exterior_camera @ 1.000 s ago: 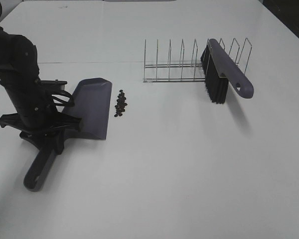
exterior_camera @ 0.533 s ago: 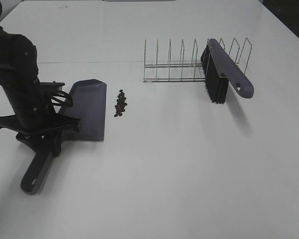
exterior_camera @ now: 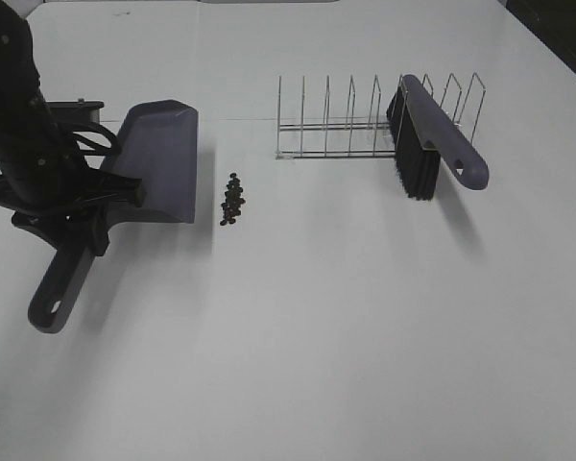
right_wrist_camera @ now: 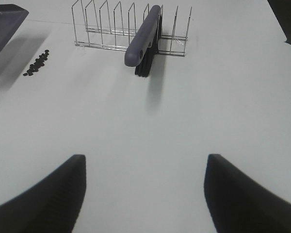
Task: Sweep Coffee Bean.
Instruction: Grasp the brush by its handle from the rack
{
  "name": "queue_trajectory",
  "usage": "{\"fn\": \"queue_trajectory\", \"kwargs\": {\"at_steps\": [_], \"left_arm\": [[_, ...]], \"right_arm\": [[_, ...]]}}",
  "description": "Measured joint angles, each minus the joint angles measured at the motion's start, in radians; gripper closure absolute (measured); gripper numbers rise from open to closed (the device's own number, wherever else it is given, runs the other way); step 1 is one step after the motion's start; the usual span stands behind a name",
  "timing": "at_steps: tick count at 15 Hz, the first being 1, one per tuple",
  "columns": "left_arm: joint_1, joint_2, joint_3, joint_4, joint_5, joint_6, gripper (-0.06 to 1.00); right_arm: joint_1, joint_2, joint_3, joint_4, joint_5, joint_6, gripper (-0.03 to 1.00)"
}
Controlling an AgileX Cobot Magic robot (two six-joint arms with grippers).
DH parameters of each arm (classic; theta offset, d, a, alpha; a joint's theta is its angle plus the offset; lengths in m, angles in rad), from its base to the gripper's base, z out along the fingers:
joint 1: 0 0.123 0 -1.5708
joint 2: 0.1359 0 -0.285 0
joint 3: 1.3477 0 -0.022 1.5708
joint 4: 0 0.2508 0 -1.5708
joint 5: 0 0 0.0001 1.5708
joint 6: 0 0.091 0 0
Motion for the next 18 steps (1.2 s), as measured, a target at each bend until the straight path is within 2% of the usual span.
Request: {"fn": "queue_trajectory", "kwargs": {"at_steps": [3, 6, 8, 13, 14, 18], "left_arm": [[0.0, 0.0, 0.0, 0.0, 0.0, 0.001, 0.6], [0.0, 0.0, 0.0, 0.0, 0.0, 0.001, 0.6], [0.0, 0.0, 0.0, 0.0, 0.0, 0.001, 0.6], [0.0, 0.0, 0.0, 0.0, 0.0, 0.001, 0.6], [0.0, 0.0, 0.0, 0.0, 0.0, 0.001, 0.6], [0.0, 0.0, 0.0, 0.0, 0.0, 0.001, 0.6]], "right_arm": [[0.0, 0.101, -0.036, 0.008, -0.075, -0.003, 0.36], [0.001, 0.338, -0.138, 0.033, -0.197, -0.076, 0.36], [0.041, 0.528, -0.234, 0.066, -0.22, -0.135, 0.36], [0.144, 1.087, -0.628, 0.054, -0.185, -0.147, 0.36], [0.151, 1.13, -0.663, 0.046, -0.173, -0.137, 0.36], [0.238, 1.507, -1.015, -0.087, -0.028, 0.039, 0.36]]}}
